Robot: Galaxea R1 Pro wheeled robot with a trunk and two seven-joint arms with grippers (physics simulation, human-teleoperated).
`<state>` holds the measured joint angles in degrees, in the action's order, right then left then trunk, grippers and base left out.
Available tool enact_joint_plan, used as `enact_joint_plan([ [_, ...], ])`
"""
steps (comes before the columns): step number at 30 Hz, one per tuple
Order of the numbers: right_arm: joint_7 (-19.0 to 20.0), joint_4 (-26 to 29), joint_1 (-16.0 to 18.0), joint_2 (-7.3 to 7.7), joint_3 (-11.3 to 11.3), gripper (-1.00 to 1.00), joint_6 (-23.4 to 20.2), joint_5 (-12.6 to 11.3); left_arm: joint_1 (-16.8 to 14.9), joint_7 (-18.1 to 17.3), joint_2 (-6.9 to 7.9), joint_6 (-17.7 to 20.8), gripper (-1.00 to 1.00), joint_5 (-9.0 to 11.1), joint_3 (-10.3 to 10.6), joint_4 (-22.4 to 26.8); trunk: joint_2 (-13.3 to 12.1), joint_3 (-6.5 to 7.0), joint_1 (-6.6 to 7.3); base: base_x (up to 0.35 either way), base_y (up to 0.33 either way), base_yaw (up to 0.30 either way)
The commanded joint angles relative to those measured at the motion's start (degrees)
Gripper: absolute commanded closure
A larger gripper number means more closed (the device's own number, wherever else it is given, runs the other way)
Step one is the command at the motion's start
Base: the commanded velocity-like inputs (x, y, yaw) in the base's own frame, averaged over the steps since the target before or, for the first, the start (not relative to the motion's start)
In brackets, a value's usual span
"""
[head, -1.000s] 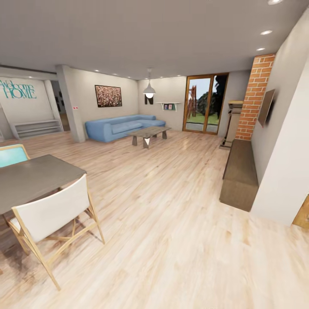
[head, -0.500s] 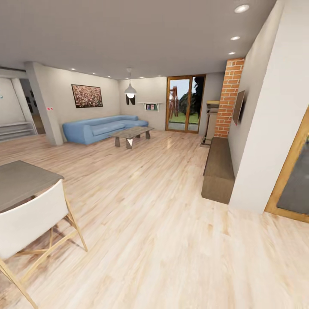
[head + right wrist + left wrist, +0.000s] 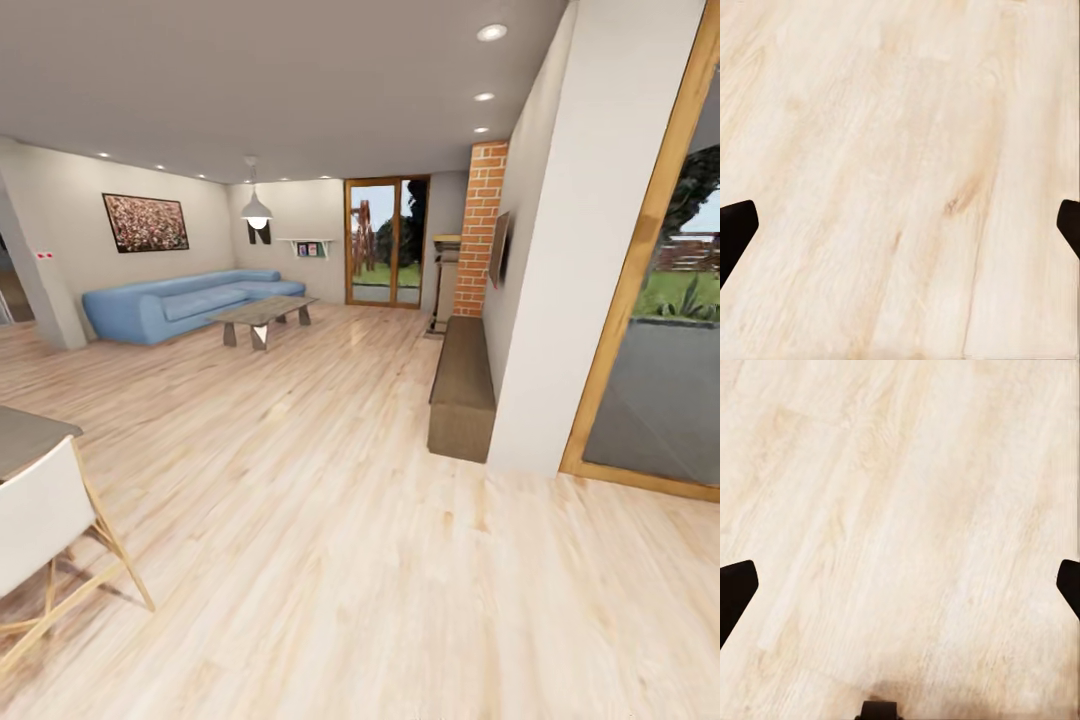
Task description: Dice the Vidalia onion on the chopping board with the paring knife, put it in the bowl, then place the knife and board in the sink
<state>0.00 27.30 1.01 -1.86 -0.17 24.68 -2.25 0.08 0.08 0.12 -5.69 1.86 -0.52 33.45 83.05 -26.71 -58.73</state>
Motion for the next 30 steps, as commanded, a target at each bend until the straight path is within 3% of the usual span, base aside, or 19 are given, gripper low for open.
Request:
enact_joint_plan([
  [1, 0.0, -0.05, 0.04, 0.01, -0.01, -1.0, 0.19, -1.13, 0.01, 0.01, 0.02, -0.11, -1.0, 0.18, -0.01, 0.04, 0.03, -0.05, 0.0, 0.0, -0.016, -0.237],
  [8, 0.07, -0.05, 0.04, 0.1, 0.07, -1.0, 0.11, -5.74, 0.01, 0.01, 0.06, -0.11, -1.0, 0.16, -0.01, -0.2, 0.03, -0.05, 0.0, 0.0, -0.005, -0.237],
  [30, 0.0, -0.05, 0.04, 0.01, 0.08, -1.0, 0.02, -6.1, 0.01, 0.01, -0.07, -0.11, -1.0, 0.04, 0.2, -0.23, 0.03, -0.05, 0.0, 0.0, -0.032, -0.274],
])
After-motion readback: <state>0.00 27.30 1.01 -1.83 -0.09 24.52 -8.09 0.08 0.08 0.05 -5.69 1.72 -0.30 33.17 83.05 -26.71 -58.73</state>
